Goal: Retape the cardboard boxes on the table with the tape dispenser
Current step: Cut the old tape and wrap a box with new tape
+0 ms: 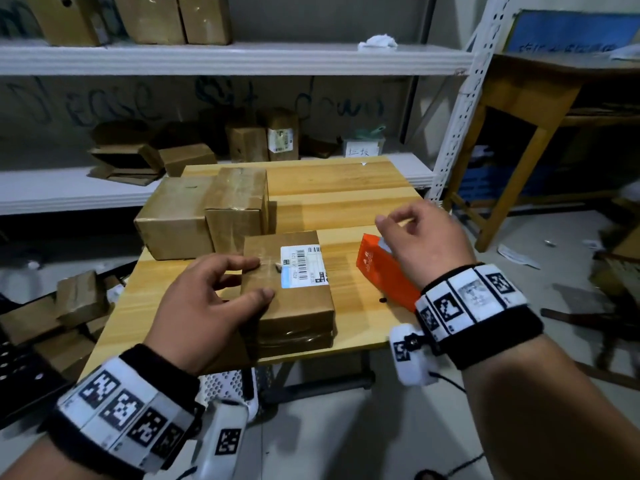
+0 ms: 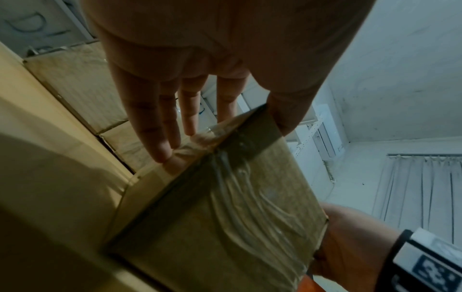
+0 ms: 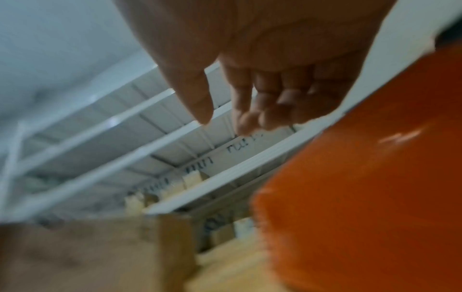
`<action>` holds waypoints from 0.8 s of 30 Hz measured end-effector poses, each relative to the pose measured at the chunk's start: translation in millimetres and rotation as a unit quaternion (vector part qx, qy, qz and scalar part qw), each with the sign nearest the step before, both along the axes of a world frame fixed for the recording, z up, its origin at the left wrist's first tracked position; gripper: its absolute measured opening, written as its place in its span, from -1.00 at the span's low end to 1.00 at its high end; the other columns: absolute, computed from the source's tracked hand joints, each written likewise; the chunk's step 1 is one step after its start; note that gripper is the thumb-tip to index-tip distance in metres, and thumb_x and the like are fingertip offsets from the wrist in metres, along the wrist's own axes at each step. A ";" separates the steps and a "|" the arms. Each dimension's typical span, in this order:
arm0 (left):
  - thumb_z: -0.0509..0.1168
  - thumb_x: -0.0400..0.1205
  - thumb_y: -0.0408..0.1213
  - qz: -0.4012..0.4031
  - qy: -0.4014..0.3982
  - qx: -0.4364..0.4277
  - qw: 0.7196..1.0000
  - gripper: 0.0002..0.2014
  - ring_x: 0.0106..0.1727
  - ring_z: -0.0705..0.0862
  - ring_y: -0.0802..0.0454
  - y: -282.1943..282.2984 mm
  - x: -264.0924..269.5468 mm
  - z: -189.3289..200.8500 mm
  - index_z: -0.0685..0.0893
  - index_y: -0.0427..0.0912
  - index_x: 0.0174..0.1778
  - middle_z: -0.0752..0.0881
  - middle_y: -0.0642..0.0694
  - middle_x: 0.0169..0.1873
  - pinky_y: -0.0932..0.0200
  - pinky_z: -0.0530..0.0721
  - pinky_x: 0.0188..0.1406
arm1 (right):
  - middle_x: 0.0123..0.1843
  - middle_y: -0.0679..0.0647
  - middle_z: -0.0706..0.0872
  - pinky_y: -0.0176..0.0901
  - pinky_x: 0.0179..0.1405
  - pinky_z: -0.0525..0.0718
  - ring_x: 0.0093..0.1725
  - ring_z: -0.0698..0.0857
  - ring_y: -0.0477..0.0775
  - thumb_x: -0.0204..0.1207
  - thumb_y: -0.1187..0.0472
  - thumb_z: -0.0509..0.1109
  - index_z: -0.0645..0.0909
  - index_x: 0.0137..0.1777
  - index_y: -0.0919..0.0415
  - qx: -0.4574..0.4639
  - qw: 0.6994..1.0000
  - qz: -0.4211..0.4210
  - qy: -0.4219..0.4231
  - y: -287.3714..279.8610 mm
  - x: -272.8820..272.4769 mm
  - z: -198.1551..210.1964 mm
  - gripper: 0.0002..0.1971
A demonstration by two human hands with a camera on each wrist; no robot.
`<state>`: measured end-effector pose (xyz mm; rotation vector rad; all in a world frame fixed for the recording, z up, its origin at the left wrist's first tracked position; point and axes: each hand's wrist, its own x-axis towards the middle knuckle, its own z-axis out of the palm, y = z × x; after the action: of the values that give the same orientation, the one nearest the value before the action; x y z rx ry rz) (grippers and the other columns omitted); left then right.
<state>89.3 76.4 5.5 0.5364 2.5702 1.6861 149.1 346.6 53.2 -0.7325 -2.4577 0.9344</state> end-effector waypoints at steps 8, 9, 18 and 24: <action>0.63 0.33 0.06 -0.003 0.011 0.008 1.000 -0.54 0.28 0.72 0.24 0.7 -6.0 -3.4 0.83 0.15 0.16 0.76 0.17 0.27 -0.05 0.79 0.22 | 0.06 0.10 0.75 0.18 0.14 0.74 0.08 0.75 0.27 0.44 -0.58 0.27 0.51 0.29 0.02 0.216 0.933 -0.018 -0.286 12.0 -8.2 -26.4 -0.28; 0.61 0.31 0.12 -0.005 0.011 0.015 1.000 -0.52 0.29 0.73 0.23 -0.4 -5.2 -3.7 0.83 0.16 0.16 0.76 0.17 0.27 -0.04 0.79 0.21 | 0.00 0.07 0.73 0.18 0.14 0.73 0.05 0.75 0.26 0.45 -0.58 0.28 0.46 0.28 0.01 0.214 0.929 -0.014 -0.300 10.1 -9.2 -28.3 -0.30; 0.60 0.42 0.23 0.036 0.050 0.090 0.994 -0.61 0.21 0.81 0.07 -9.3 -3.3 11.6 0.82 0.23 0.12 0.87 0.03 0.08 -0.21 0.80 0.20 | 0.05 0.09 0.73 0.09 -0.02 0.67 0.06 0.72 0.24 0.63 -0.08 0.47 0.44 0.42 0.04 0.222 0.938 0.007 -0.265 7.4 -3.5 -18.6 -0.54; 0.48 0.43 0.10 0.049 0.085 0.160 0.982 -0.57 0.09 0.81 0.03 -9.7 9.9 29.8 0.80 0.05 0.19 0.86 0.03 0.05 -0.15 0.81 0.12 | 0.42 0.01 0.75 0.30 0.49 0.58 0.37 0.71 0.23 0.59 -0.10 0.53 0.26 0.72 -0.18 0.250 0.964 0.040 -0.079 -6.9 17.7 19.4 -0.25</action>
<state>99.3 66.7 35.3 0.5967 2.4810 2.1991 166.8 339.7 72.6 -0.5455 -2.7137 0.2565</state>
